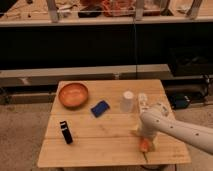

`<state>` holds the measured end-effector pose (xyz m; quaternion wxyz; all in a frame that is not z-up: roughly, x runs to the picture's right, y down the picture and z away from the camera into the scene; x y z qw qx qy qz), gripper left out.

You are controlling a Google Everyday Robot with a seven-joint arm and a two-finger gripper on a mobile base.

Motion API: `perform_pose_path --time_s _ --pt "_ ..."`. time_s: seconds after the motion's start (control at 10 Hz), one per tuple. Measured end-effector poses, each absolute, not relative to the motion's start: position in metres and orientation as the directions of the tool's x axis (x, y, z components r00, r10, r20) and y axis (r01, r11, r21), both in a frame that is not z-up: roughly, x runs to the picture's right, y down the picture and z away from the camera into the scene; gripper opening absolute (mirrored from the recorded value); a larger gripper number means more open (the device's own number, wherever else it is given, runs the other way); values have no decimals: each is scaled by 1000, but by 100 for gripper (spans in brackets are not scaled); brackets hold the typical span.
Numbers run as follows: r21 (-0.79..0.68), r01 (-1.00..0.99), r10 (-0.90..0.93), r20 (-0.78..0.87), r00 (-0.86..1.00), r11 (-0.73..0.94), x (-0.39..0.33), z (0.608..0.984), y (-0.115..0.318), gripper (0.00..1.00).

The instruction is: Place the pepper in the ceramic bowl

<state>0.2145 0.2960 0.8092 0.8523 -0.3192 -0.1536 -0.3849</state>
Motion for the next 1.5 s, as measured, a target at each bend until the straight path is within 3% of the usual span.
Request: perform_pose_path --time_s 1.5 --pt "-433 749 -551 507 663 501 213 809 297 80"
